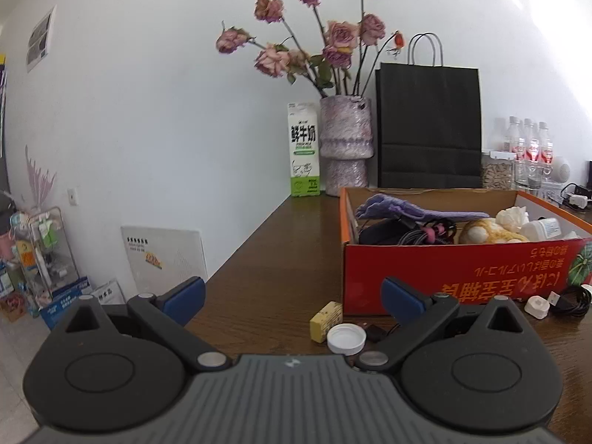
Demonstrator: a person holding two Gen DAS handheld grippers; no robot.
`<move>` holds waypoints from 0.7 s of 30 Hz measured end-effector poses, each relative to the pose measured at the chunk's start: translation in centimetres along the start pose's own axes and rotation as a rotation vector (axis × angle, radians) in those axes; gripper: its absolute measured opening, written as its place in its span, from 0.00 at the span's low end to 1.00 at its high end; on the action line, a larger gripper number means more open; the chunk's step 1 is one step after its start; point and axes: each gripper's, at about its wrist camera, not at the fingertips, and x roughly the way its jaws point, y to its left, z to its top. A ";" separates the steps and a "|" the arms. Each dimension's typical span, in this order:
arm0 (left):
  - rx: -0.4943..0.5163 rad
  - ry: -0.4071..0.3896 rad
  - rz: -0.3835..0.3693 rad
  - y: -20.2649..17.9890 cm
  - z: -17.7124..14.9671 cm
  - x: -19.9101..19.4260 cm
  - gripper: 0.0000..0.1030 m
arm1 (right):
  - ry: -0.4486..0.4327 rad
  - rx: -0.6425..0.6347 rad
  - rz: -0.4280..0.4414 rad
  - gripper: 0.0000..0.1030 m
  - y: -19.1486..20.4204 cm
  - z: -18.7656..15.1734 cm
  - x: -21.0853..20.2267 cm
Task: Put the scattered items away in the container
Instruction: 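Withdraw both grippers from the box back toward the table items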
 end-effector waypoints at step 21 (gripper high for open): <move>0.034 0.087 0.010 -0.5 0.2 1.3 1.00 | 0.070 -0.004 0.017 0.94 0.2 0.1 1.2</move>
